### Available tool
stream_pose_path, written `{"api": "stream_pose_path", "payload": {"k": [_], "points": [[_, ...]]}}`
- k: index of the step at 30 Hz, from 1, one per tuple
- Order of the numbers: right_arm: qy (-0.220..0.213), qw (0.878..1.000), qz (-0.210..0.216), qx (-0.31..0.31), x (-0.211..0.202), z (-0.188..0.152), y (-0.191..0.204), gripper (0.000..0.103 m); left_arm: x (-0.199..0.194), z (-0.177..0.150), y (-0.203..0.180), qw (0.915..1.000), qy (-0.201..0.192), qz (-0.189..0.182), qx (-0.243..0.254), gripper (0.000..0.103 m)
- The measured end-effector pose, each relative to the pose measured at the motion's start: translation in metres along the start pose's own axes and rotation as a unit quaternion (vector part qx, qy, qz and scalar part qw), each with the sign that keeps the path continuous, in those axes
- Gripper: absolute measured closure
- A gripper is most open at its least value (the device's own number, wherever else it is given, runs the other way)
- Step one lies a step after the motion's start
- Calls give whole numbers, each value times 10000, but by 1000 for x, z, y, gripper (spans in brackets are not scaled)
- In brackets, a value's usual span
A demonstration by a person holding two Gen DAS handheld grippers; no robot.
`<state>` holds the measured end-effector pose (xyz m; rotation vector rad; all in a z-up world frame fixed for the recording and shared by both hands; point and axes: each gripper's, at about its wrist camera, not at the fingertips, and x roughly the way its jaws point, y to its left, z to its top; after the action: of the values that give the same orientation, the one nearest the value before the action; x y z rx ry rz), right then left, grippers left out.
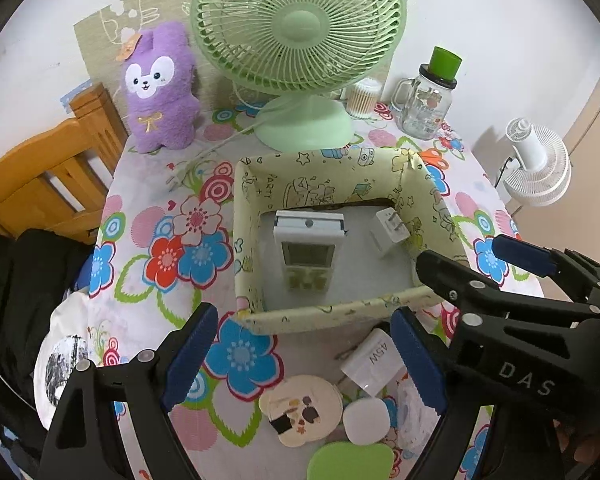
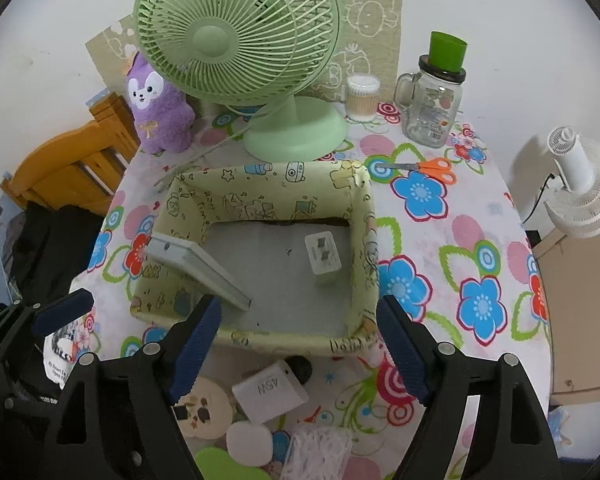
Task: Organize rigid objects
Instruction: 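Withdraw both open tools from the fabric box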
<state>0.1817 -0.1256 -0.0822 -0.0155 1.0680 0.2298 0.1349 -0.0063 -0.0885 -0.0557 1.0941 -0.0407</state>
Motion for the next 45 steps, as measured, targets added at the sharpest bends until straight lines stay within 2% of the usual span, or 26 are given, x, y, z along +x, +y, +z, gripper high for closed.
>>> {"api": "stream_pose_path", "payload": {"k": [16,24,28,39,45], "points": [[-176,9997,99,-167,-44,-28,-15,20,-31,-27,-15,9994,-174,183,-238,13],[-157,9991,252,-306,-54,-45,-19,20,-42,-49,-20,9986,-176,292,-414,12],[-130,9993,196,-305,-55,-56,-18,20,-41,-57,-19,9986,-133,272,-428,12],[62,10000,-7,26,-56,-78,-17,19,-37,-71,-14,9999,16,91,-130,12],[45,9996,-167,210,-51,-92,-18,19,-21,-76,-13,9999,104,-40,90,12]]}}
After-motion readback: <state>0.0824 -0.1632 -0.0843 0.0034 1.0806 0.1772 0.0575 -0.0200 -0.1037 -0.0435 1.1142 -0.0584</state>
